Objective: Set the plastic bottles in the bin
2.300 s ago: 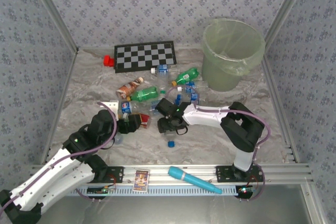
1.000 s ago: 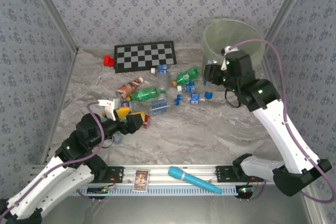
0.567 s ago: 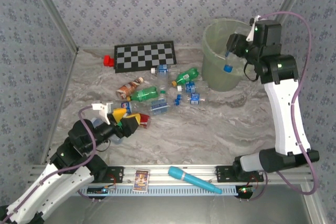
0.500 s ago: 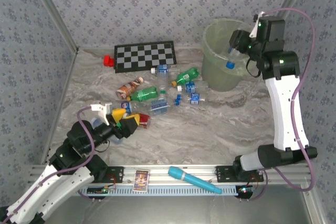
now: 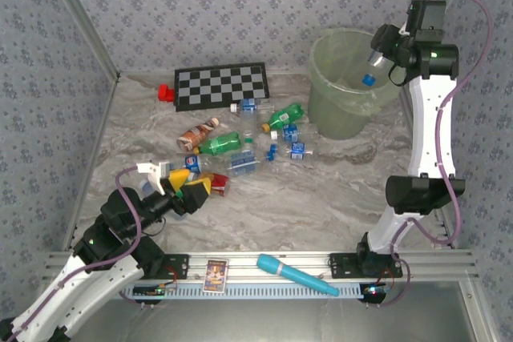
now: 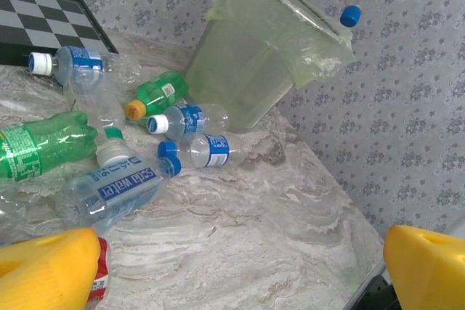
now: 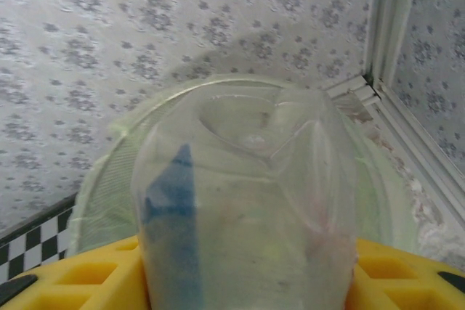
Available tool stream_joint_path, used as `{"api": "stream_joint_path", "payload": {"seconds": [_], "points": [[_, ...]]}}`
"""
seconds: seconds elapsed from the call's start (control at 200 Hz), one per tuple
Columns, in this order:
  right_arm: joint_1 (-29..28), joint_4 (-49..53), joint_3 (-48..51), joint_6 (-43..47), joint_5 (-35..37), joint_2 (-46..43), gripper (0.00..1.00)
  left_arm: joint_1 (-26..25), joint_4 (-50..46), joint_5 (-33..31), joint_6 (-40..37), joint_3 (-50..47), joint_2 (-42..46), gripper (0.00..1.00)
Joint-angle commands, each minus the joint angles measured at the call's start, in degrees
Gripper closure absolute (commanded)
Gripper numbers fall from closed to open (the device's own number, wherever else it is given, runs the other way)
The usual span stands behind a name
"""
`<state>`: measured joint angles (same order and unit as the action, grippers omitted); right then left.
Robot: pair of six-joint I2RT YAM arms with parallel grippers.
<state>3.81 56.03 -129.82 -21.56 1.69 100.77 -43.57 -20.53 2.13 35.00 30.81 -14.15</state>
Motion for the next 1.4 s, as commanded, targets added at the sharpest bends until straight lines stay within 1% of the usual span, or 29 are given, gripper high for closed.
{"api": "stream_joint_path", "payload": {"seconds": [0.0, 0.08, 0.12, 0.15, 0.18, 0.185, 0.19, 0.205, 0.345, 0.47, 0.54, 0.64, 0.79, 0.92, 1.025, 1.09, 1.159, 1.309, 1.394], "points": [[0.68, 1.91, -2.02, -0.69, 0.07, 0.81, 0.45, -0.15, -2.08, -0.54, -0.55, 1.49, 1.22, 0.0], [0.65, 1.05, -2.02, -0.43, 0.81, 0.66, 0.41, -0.2, -2.4, -1.05, -0.55, 1.45, 1.57, 0.0], [0.59, 1.04, -2.11, -0.49, 0.73, 0.57, 0.36, -0.13, -2.32, -1.16, -0.52, 1.28, 1.5, 0.0], [0.64, 1.03, -2.35, -0.49, 0.86, 0.41, 0.28, -0.17, -2.16, -1.16, -0.39, 1.2, 1.57, 0.0], [0.5, 1.01, -2.51, -0.27, 1.07, 0.18, 0.13, -0.19, -2.06, -1.16, -0.31, 1.06, 1.45, 0.0], [0.5, 1.01, -2.48, -0.3, 1.09, 0.11, 0.06, -0.15, -1.97, -1.16, -0.3, 0.99, 1.43, 0.0], [0.45, 1.06, -2.51, -0.27, 1.06, 0.08, 0.03, -0.17, -1.97, -1.16, -0.29, 1.0, 1.42, 0.0], [0.44, 1.08, -2.43, -0.25, 1.07, -0.08, 0.0, -0.18, -1.89, -1.12, -0.21, 0.96, 1.44, 0.0], [-1.29, 0.76, -1.44, -0.22, 1.08, -2.24, 0.0, -0.18, -1.5, -1.15, 0.19, 0.53, 1.27, 0.0], [-5.25, -0.19, 1.13, 0.72, 2.59, -5.06, 0.0, -0.15, -1.53, -1.52, 0.49, 0.06, 1.0, 0.0], [-7.62, -2.27, 4.61, 0.85, 3.16, -7.57, 0.0, -0.19, -1.5, -1.52, 0.72, -0.13, 0.63, 0.0], [-11.1, -6.63, 12.49, 0.27, 3.3, -12.15, 0.0, -0.16, -1.78, -1.72, 1.16, -0.47, 0.1, 0.0], [-16.79, -11.03, 22.15, 0.25, 3.58, -17.24, 0.0, -0.12, -2.14, -3.4, 1.75, -0.8, -0.93, 0.0], [-22.01, -12.87, 27.98, 2.2, 4.48, -19.62, 0.0, -0.2, -3.31, -6.35, 2.7, -0.76, -2.5, 0.0], [-25.09, -14.42, 32.52, 3.07, 3.68, -21.62, 0.0, -0.19, -6.03, -10.62, 4.35, -0.84, -4.47, 0.0], [-28.06, -15.66, 35.48, 4.75, 3.57, -23.01, 0.0, -0.16, -8.17, -13.67, 6.06, -0.98, -5.92, 0.0], [-30.83, -16.68, 38.4, 6.36, 3.2, -24.55, 0.0, -0.14, -10.04, -15.38, 7.84, -1.36, -7.38, 0.0], [-34.55, -18.11, 44.15, 5.88, -0.2, -27.03, 0.0, -0.12, -13.31, -19.54, 13.66, -2.88, -9.0, 0.0], [-36.83, -20.03, 47.81, 5.49, -0.51, -28.47, 0.01, -0.19, -15.46, -22.42, 17.88, -4.05, -9.14, 0.0]]}}
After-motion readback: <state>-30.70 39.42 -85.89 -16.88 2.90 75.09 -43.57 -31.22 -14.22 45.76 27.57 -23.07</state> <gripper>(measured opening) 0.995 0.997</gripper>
